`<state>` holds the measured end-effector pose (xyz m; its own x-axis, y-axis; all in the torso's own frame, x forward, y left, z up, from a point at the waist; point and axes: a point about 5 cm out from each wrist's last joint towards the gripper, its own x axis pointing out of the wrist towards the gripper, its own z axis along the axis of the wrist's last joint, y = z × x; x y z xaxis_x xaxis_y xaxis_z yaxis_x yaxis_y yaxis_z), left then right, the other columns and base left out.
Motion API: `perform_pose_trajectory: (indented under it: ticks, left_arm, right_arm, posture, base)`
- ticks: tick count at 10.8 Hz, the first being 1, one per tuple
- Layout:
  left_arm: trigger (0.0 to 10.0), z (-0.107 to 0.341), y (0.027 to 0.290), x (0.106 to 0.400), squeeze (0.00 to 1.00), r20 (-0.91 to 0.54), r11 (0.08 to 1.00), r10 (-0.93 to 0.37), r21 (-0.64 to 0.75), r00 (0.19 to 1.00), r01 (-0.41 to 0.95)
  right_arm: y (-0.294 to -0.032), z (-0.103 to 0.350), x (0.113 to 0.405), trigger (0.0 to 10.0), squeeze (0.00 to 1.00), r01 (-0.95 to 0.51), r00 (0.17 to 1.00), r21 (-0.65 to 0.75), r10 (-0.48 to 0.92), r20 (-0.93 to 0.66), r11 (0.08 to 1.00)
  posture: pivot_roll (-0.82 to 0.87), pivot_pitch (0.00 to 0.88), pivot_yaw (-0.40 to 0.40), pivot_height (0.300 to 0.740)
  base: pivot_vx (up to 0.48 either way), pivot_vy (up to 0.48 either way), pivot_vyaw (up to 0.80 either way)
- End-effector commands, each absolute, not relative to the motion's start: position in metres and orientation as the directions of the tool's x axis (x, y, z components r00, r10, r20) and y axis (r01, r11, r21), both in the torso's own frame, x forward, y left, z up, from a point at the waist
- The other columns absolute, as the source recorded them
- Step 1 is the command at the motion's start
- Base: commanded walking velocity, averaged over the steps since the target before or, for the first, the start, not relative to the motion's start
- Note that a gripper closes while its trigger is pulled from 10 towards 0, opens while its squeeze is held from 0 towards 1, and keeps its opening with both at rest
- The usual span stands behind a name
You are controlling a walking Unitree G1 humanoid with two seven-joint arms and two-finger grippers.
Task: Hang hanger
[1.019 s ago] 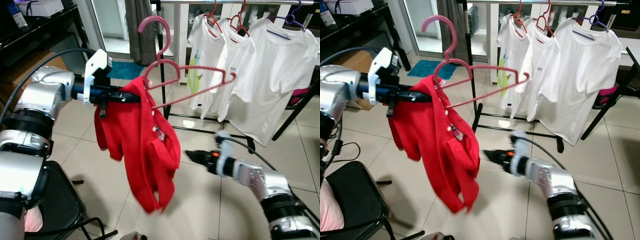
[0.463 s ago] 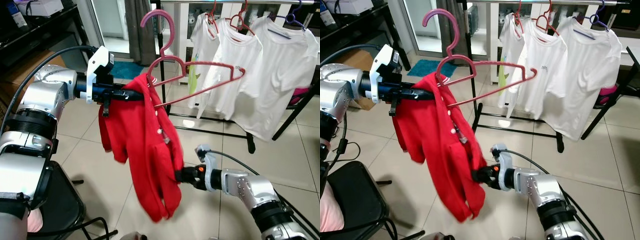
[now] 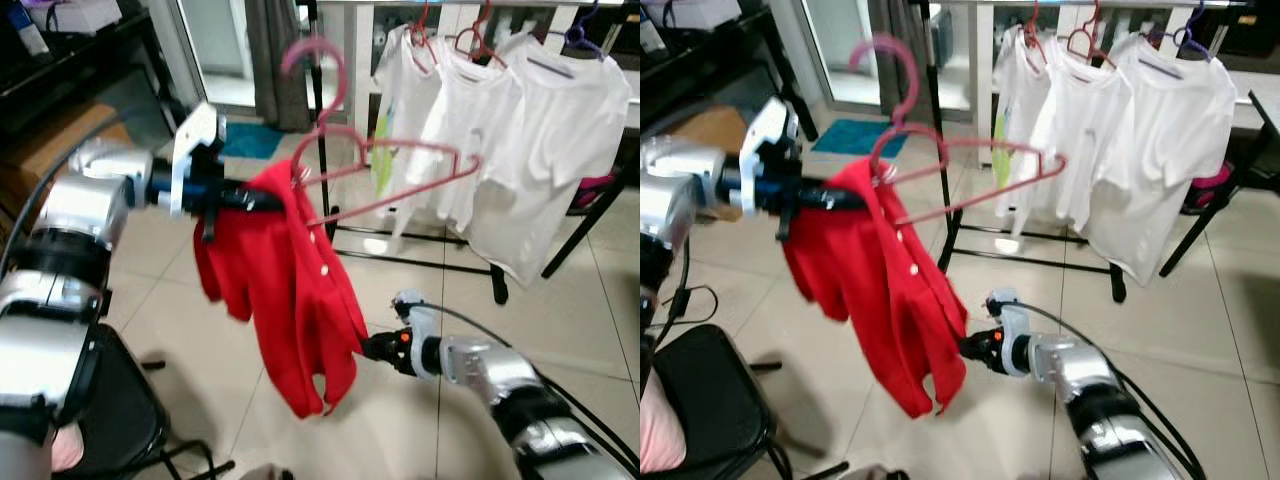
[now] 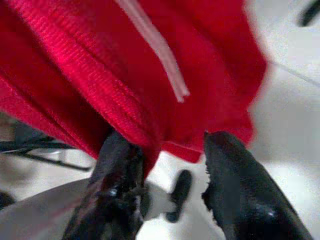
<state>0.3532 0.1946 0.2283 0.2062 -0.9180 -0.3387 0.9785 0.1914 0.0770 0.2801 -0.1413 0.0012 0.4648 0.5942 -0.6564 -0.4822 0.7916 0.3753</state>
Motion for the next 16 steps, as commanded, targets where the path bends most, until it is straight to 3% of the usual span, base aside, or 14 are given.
perform_pose_trajectory:
  ticks: [1,4,5,8,10,12,14,16]
  left_arm:
    - [0.0,0.259,0.207,0.352,0.00,-0.281,0.223,-0.921,0.192,0.271,0.956]
    - [0.0,0.254,0.209,0.346,0.00,-0.292,0.226,-0.914,0.211,0.282,0.951]
    - [0.0,0.249,0.212,0.341,0.00,-0.300,0.231,-0.909,0.216,0.289,0.949]
    - [0.0,0.227,0.217,0.330,0.00,-0.335,0.244,-0.891,0.212,0.305,0.946]
    - [0.0,0.213,0.214,0.321,0.00,-0.354,0.230,-0.891,0.191,0.285,0.954]
    - [0.0,0.187,0.220,0.308,0.00,-0.427,0.250,-0.854,0.163,0.297,0.954]
    - [0.0,0.174,0.225,0.298,0.00,-0.439,0.260,-0.853,0.115,0.283,0.959]
    - [0.0,0.160,0.224,0.290,0.00,-0.455,0.243,-0.855,0.069,0.247,0.968]
  right_arm:
    - [-0.164,-0.022,0.262,0.0,0.00,-0.417,0.431,0.288,0.467,-0.772,0.862]
    - [-0.206,-0.040,0.243,0.0,0.00,-0.411,0.439,0.063,0.258,-0.861,0.909]
    - [-0.236,-0.031,0.246,0.0,0.00,-0.356,0.494,0.011,0.198,-0.847,0.934]
    - [-0.273,0.001,0.271,0.0,0.00,-0.218,0.649,-0.147,0.031,-0.760,0.965]
    - [-0.292,0.025,0.287,0.0,0.00,-0.068,0.756,-0.216,-0.091,-0.649,0.974]
    - [-0.313,0.071,0.310,0.0,0.00,0.125,0.866,-0.289,-0.246,-0.436,0.949]
    - [-0.319,0.117,0.330,0.0,0.00,0.262,0.920,-0.232,-0.315,-0.232,0.937]
    - [-0.313,0.144,0.341,0.0,0.00,0.262,0.945,-0.185,-0.291,-0.149,0.947]
  posture:
    - [-0.10,0.000,0.140,0.740]
    - [-0.10,0.000,0.136,0.740]
    - [-0.11,0.000,0.133,0.740]
    - [-0.12,0.000,0.141,0.740]
    - [-0.11,0.000,0.136,0.740]
    - [-0.11,0.000,0.129,0.740]
    - [-0.11,0.000,0.130,0.740]
    - [-0.10,0.000,0.128,0.740]
  base:
    - [0.000,0.000,0.00]
    - [0.000,0.000,0.00]
    - [0.000,0.000,0.00]
    - [0.000,0.000,0.00]
    - [0.000,0.000,0.00]
    - [0.000,0.000,0.00]
    - [0.000,0.000,0.00]
    - [0.000,0.000,0.00]
